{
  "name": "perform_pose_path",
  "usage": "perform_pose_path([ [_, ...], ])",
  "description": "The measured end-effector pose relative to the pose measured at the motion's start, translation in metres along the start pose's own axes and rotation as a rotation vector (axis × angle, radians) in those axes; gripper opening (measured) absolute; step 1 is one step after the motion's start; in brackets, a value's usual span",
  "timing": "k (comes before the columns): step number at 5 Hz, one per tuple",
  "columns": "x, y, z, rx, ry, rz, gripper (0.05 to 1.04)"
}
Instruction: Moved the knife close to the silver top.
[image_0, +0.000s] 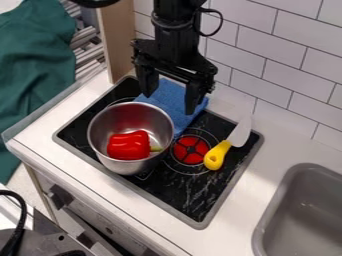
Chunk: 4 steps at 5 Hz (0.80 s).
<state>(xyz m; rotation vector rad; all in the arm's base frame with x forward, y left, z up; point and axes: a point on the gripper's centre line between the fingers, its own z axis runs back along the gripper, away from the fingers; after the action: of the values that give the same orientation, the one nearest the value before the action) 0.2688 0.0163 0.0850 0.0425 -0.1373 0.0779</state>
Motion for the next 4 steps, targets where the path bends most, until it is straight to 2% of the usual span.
perform_pose_path([
  [1, -0.006, -0.002, -0.008, -0.010, 0.028, 0.001, 1.009],
  [2, -0.018, -0.018, -0.021, -0.074, 0.010, -0.010, 1.009],
  [3, -0.020, -0.039, -0.027, -0.075, -0.011, -0.021, 1.009],
  [4, -0.021, -0.054, -0.050, -0.089, 0.016, -0.020, 1.009],
])
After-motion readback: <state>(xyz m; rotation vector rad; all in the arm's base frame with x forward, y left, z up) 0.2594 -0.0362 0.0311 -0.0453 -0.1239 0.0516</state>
